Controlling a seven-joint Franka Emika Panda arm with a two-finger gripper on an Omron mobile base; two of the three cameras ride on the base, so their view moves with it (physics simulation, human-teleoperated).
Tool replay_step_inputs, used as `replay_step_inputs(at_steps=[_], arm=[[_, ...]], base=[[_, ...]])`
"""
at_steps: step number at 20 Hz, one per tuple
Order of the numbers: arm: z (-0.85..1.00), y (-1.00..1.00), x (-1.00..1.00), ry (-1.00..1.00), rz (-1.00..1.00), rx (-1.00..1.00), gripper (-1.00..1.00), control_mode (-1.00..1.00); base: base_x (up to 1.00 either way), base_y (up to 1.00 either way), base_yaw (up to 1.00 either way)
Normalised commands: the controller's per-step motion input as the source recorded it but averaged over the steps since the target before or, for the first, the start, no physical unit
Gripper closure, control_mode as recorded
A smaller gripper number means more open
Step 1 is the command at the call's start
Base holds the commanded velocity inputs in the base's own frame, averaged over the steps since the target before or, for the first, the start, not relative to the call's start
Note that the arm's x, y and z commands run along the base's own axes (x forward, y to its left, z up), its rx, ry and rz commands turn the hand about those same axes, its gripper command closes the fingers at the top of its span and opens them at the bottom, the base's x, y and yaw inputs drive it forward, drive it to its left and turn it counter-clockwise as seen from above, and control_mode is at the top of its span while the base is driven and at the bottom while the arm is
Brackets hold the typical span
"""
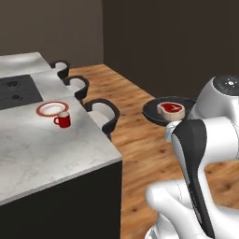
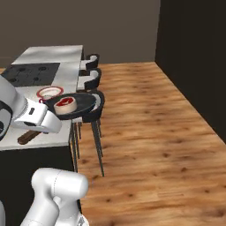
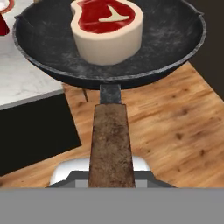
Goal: Pick up the pan with the steak in it and place it on the dining table. Then place the steak on the plate.
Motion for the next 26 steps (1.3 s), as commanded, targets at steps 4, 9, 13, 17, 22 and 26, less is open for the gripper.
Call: replay_step_inputs(at_steps=[4,9,13,17,22,26], arm=[[0.0,0.0,0.0,0.0,0.0,0.0,1.0,1.0],[0.0,0.0,0.0,0.0,0.0,0.0,1.0,1.0],[0.0,0.0,0.0,0.0,0.0,0.0,1.0,1.0],[0.0,0.0,0.0,0.0,0.0,0.0,1.0,1.0],[0.0,0.0,0.0,0.0,0.0,0.0,1.0,1.0],[0.0,0.0,0.0,0.0,0.0,0.0,1.0,1.0]], base=[[0.0,0.0,0.49],[0.0,-0.02,0.12],[0.05,-0.4,0.01],[0.12,-0.94,0.01],[0.14,-0.99,0.0],[0.24,-0.95,0.0]])
